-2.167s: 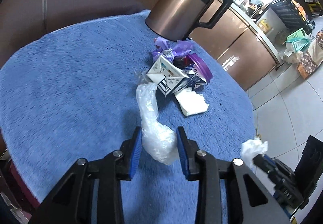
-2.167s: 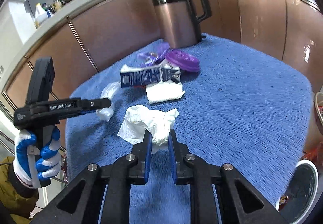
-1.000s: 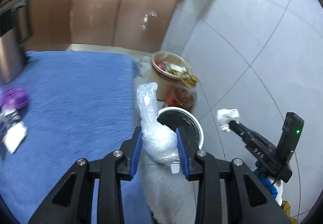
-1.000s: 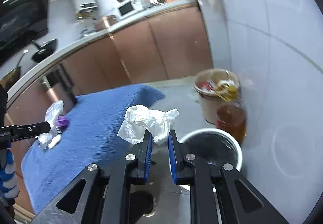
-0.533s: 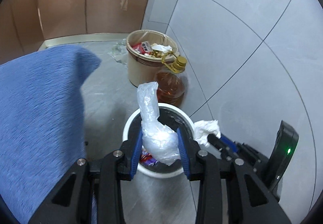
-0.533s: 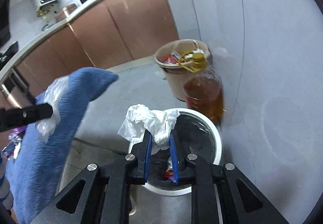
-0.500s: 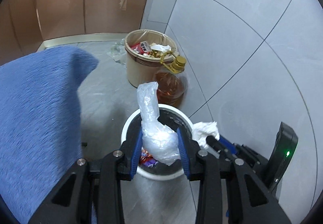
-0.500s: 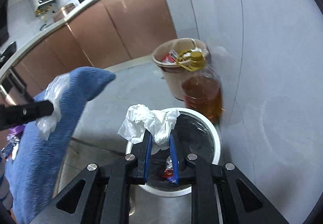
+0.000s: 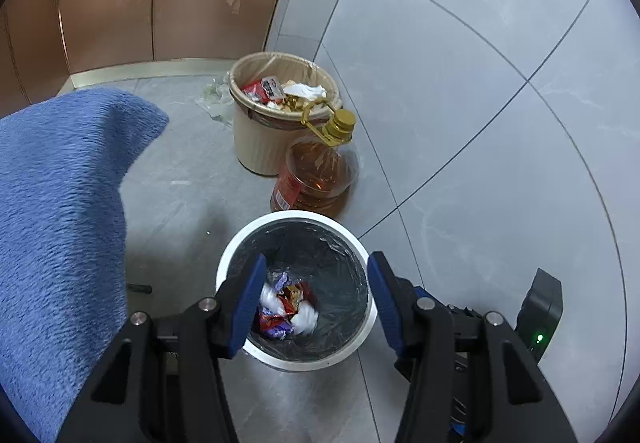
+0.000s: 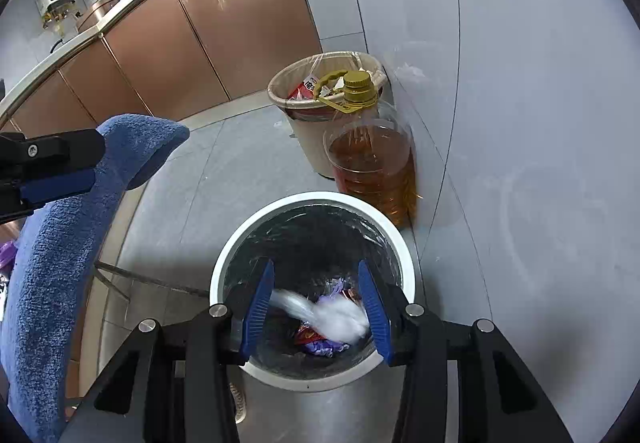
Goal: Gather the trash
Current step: 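Carry both items to the white bin and open both grippers over it, then move both grippers back toward the milk carton and remaining trash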
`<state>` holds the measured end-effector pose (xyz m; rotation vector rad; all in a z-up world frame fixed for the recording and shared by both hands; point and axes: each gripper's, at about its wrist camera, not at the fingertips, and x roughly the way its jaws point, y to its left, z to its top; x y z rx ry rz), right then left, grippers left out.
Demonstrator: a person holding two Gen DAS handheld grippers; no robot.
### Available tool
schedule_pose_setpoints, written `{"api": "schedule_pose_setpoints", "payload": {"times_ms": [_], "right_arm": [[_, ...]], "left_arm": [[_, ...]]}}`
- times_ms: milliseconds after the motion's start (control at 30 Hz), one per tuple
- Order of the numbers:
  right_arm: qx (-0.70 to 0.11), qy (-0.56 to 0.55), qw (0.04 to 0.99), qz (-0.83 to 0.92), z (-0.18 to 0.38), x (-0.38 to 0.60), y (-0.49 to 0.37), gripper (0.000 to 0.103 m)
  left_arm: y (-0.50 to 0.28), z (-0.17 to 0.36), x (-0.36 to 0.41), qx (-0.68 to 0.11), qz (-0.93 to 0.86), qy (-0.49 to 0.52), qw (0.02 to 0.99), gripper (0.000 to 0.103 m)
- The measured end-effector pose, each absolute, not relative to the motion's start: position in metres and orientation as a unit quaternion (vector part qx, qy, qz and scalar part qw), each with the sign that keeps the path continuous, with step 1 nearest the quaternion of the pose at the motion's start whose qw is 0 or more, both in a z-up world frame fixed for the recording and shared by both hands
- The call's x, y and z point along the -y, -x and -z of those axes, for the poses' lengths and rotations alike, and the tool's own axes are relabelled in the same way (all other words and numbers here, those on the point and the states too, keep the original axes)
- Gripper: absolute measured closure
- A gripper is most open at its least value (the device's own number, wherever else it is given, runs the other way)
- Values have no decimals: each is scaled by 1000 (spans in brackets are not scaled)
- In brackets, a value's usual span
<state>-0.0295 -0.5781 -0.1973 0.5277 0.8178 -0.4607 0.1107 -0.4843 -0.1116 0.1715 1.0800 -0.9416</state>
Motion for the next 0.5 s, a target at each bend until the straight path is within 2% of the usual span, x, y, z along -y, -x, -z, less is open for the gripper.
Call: {"api": "schedule_pose_setpoints", "payload": {"times_ms": [267,500], "right_arm": [[-369,-258,868,206,176,559,37,60],[-346,-246,887,184,145,531,43,60]], "left_arm": [[-99,81,435,-457,426,-50,779,52],[-75,58,387,-437,420,-66,793,52]]}}
